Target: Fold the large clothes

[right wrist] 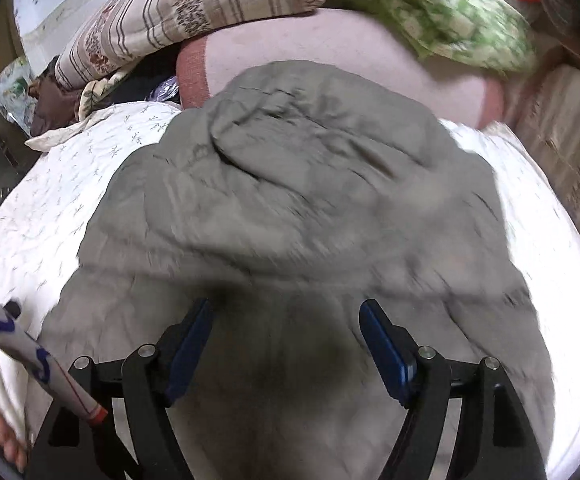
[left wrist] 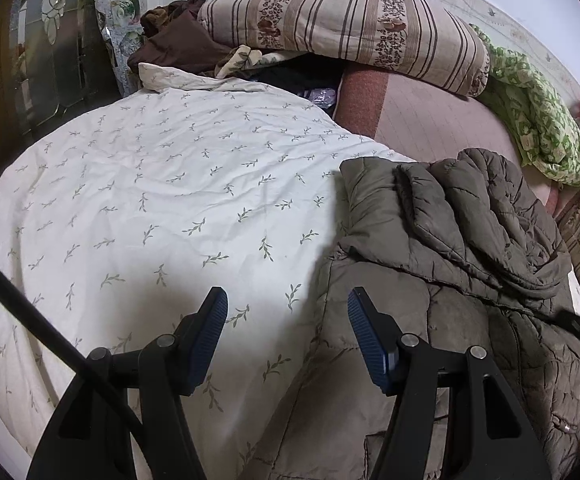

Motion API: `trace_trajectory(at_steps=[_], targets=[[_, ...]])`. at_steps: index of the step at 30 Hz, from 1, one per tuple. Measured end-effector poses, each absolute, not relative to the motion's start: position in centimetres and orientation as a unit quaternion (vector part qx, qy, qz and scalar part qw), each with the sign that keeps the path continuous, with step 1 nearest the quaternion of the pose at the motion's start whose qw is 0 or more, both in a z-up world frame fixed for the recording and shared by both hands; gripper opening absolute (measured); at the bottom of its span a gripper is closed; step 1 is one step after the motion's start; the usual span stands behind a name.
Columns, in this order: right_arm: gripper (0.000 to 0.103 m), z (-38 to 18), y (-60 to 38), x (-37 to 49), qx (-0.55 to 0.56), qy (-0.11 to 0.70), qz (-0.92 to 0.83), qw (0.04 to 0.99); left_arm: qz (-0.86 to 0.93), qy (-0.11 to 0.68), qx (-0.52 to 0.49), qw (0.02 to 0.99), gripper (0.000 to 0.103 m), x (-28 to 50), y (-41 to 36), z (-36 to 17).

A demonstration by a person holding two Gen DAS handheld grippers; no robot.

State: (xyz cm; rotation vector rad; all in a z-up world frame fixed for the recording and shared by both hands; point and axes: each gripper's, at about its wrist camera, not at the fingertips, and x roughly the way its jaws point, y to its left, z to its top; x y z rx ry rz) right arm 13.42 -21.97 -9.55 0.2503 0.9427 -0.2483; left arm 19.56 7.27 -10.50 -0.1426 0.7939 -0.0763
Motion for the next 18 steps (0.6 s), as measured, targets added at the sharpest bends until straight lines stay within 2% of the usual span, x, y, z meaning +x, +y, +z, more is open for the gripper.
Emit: trace_trajectory(at_steps=[8,18], targets=[[0.080,-7.7,-26.4,1.9,0.196,0.433,-0.152,0.867,-0.031,0.371,-0.072,0.925,0.062,17.1,6.9,-9.6],[0.081,-3.8,-33.6,-11.4,0.234,0.382,-0.229,0.864,-0.036,0.329,-0.064,0.941,0.062,7.8,11.3,-3.4]])
